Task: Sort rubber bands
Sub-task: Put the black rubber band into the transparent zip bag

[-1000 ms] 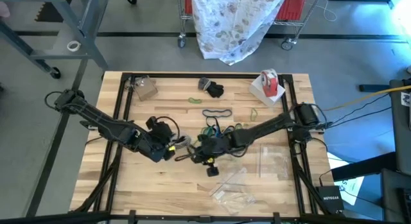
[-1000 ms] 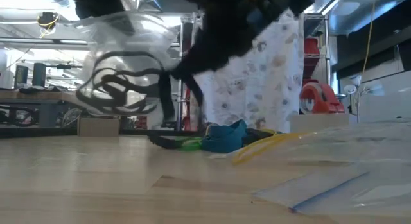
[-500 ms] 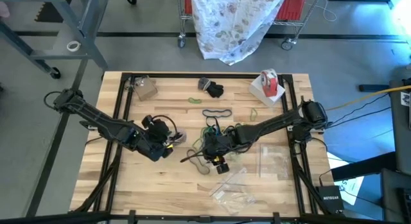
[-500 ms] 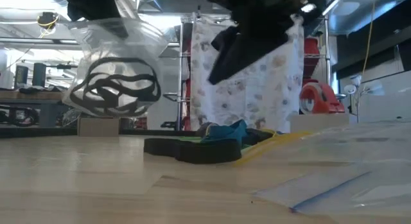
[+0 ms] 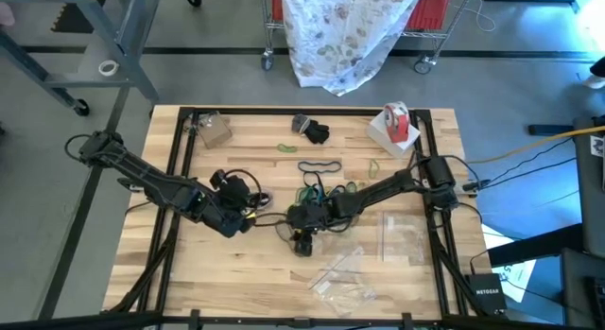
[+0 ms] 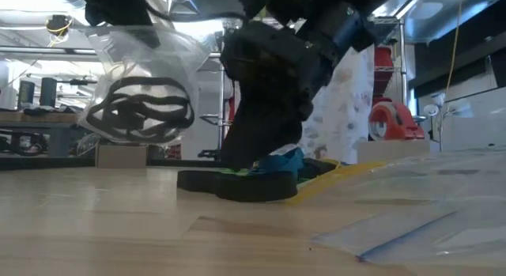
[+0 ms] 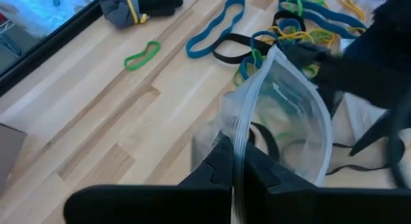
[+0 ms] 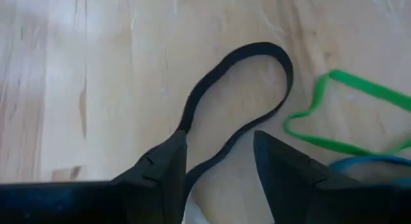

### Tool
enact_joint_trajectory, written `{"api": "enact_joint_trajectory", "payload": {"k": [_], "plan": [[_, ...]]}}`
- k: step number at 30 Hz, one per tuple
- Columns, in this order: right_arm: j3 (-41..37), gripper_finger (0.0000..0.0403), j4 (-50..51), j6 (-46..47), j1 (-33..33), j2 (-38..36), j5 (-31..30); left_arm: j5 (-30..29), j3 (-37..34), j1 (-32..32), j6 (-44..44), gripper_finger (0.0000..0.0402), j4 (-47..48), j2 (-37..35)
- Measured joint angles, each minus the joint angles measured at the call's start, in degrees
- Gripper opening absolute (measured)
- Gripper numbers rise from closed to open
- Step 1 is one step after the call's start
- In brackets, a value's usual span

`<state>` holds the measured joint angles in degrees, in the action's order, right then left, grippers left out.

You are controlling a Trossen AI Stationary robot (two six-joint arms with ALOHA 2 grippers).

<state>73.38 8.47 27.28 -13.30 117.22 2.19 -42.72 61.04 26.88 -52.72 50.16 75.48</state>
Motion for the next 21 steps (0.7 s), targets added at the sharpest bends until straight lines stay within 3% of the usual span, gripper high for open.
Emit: {"api": "enact_joint_trajectory", "payload": {"k": [21], "plan": [[0.00,0.0173,-4.85,6.98,0.20,3.06,-1.11,0.04,-0.02,0.13,5.17,0.0000,-4.76,0.00]]}}
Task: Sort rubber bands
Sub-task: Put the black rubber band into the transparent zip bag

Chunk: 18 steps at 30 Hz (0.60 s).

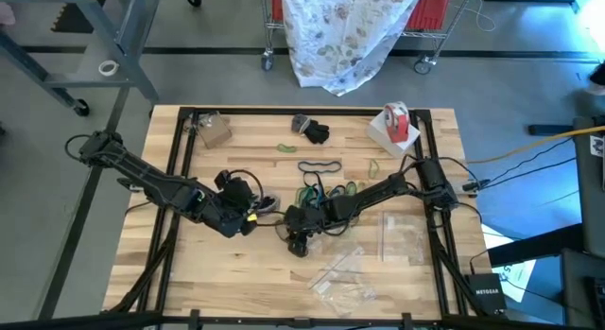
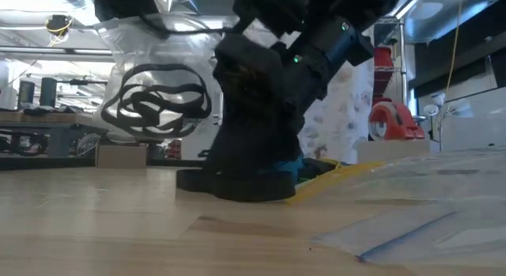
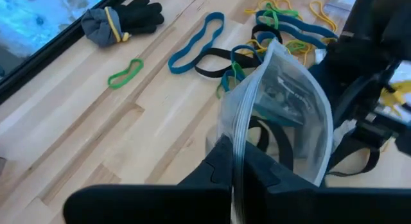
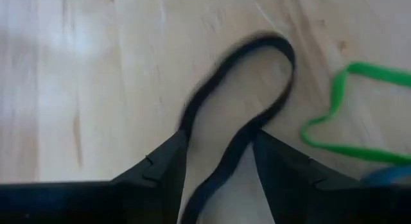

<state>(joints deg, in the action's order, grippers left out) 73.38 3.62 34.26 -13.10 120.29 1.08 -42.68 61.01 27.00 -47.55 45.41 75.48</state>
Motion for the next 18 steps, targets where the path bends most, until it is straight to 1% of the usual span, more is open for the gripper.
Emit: {"api": "enact_joint_trajectory", "payload": {"k": [6,11,15,18], "plan": [[-0.02,0.0173,-3.96,0.42,-0.05,0.46,1.15,0.02,0.00,0.02,0.08,0.0000,0.17,0.00],[0.00,0.0173,-4.08,-1.02,-0.48,0.48,1.44,0.02,0.00,0.02,0.48,0.0000,0.13,0.02],[0.00,0.0173,-4.61,-5.16,-1.59,0.48,0.33,0.02,0.00,0.02,0.67,0.0000,0.15,0.02],[0.00,0.0173,-6.17,-7.68,-2.49,0.48,-1.94,0.04,0.00,0.04,0.68,0.0000,0.09,0.02]]}}
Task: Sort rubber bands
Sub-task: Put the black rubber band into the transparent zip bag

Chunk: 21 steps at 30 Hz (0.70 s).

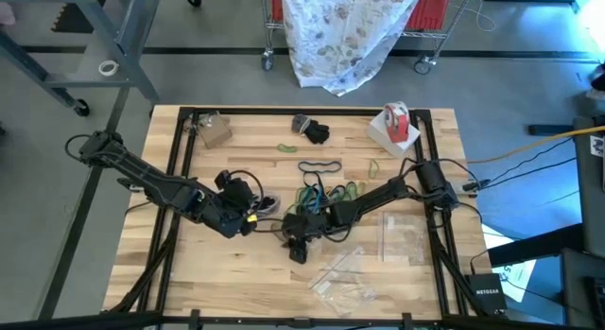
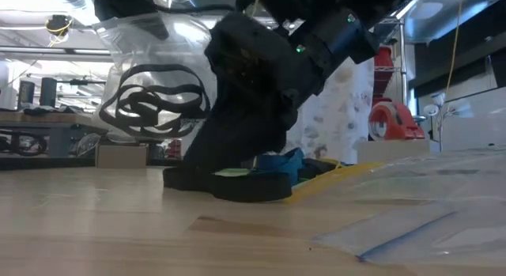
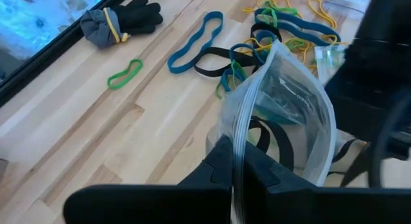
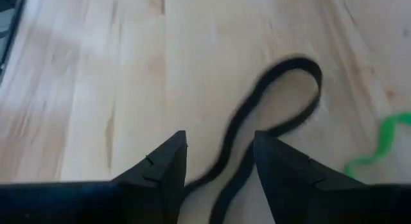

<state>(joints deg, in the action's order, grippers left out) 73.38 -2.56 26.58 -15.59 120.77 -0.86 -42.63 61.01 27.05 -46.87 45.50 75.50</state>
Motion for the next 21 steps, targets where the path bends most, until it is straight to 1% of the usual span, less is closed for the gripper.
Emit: {"api": "enact_joint_trajectory", "payload": {"k": [4,11,21], "plan": [[0.00,0.0172,-0.47,-1.43,-0.39,0.23,-2.72,0.02,0.00,0.00,0.00,0.0000,-0.07,0.00],[0.07,0.0172,-0.49,-1.44,-0.61,2.23,-5.07,-0.02,0.00,0.11,-0.22,0.0000,-0.15,0.00],[0.09,0.0172,-0.19,-1.52,-0.57,2.11,-4.55,-0.02,0.00,0.11,-0.03,0.0000,-0.32,0.00]]}}
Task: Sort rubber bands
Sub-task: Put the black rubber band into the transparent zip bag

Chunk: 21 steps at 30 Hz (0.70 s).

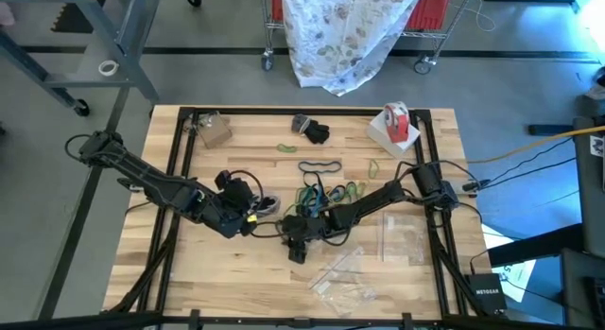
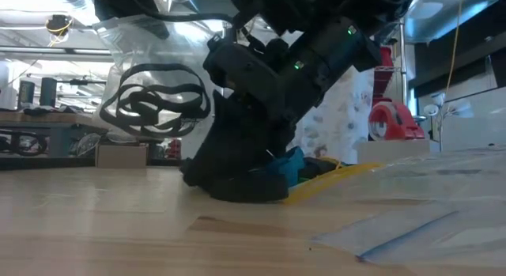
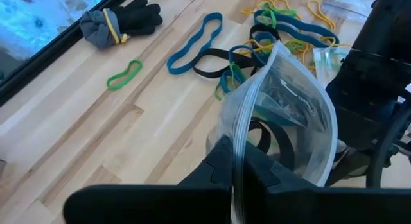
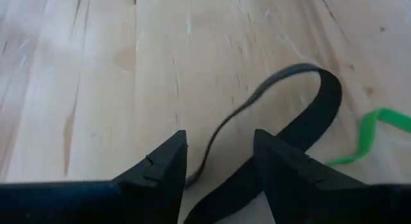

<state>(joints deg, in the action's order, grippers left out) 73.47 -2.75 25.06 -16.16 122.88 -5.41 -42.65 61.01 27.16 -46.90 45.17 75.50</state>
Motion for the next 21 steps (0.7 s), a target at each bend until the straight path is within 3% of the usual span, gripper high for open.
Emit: {"api": "enact_joint_trajectory", "payload": {"k": [10,16,21], "plan": [[0.02,0.0172,4.67,-1.36,-0.02,-2.81,-0.40,0.00,0.00,-0.02,0.00,0.0000,0.13,0.00],[0.68,0.0175,3.93,-3.16,0.86,-3.16,2.82,0.01,0.00,-0.02,0.07,0.0000,0.02,0.00],[3.29,0.0216,8.32,-5.08,2.88,-3.17,7.60,0.02,0.00,0.29,0.44,0.0000,0.07,0.00]]}}
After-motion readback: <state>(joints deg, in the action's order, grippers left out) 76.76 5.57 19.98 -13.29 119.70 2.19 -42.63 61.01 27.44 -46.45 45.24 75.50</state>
